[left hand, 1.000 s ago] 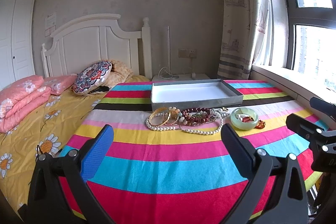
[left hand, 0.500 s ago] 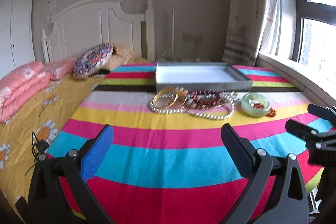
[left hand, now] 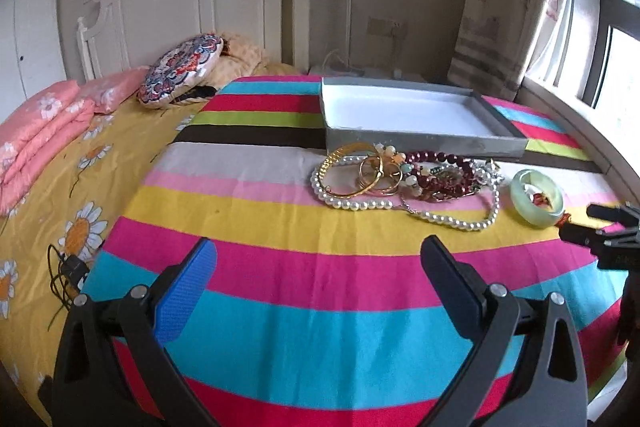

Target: Organize jewelry

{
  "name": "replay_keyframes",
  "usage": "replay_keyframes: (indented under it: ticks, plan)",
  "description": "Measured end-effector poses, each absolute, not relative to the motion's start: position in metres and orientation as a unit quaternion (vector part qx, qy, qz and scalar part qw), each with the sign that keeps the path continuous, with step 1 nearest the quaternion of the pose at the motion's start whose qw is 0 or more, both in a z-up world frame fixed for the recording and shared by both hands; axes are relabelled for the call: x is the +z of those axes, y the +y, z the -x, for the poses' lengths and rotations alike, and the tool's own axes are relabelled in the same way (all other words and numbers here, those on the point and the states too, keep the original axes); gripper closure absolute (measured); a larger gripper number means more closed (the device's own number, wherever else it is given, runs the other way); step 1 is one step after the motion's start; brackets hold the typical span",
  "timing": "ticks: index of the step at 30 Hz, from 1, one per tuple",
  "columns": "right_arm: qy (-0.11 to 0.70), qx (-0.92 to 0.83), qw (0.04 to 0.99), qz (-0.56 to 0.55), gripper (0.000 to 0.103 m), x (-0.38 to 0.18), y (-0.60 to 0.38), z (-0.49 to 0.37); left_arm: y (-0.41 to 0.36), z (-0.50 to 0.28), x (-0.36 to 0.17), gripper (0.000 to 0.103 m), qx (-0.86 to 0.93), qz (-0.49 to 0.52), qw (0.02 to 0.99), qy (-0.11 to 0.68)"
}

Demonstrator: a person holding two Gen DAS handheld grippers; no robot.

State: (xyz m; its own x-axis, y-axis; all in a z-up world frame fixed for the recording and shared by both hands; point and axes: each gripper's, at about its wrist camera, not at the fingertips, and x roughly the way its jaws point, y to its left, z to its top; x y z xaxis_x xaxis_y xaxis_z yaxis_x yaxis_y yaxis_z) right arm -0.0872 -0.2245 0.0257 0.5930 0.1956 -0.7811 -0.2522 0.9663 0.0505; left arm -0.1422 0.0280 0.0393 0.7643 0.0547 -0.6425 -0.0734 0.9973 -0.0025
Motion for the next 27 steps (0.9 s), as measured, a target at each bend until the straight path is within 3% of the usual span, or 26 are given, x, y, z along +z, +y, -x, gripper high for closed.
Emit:
replay_keyframes:
  ticks: [9, 14, 24, 26, 27]
  plan:
    - [0.450, 0.162, 0.870, 0.122, 0.006, 0.014, -0.197, 0.044, 0.025, 0.102, 0.025, 0.002, -0.016, 0.021, 0.917, 0.398]
    - [0.441, 0.202, 0.867, 0.112, 0.027, 0.013, -0.194, 0.040, 0.034, 0.080, 0.028, 0.002, -0.024, 0.026, 0.912, 0.408]
    - [0.398, 0.195, 0.891, 0.098, 0.027, 0.024, -0.201, 0.049, 0.031, 0.050, 0.032, 0.003, -0.041, 0.025, 0.916, 0.398]
    - [0.395, 0.194, 0.893, 0.093, 0.027, 0.025, -0.202, 0.048, 0.031, 0.042, 0.031, 0.006, -0.053, 0.031, 0.916, 0.397]
    - [0.393, 0.194, 0.894, 0.092, 0.027, 0.026, -0.203, 0.049, 0.031, 0.039, 0.030, 0.012, -0.058, 0.030, 0.915, 0.398]
